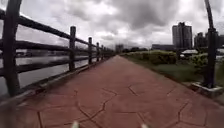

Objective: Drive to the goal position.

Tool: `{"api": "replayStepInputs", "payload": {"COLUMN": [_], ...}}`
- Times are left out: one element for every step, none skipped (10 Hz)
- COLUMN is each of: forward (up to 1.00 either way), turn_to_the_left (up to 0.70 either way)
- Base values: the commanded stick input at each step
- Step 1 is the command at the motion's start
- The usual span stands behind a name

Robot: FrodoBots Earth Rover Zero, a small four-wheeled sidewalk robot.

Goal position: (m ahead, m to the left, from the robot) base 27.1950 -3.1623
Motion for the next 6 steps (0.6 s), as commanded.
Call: {"api": "replayStepInputs", "payload": {"forward": [0.7, 0.7, 0.7, 0.7, 0.7, 0.7], "turn_to_the_left": [0.0, 0.0, 0.0, 0.0, 0.0, 0.0]}}
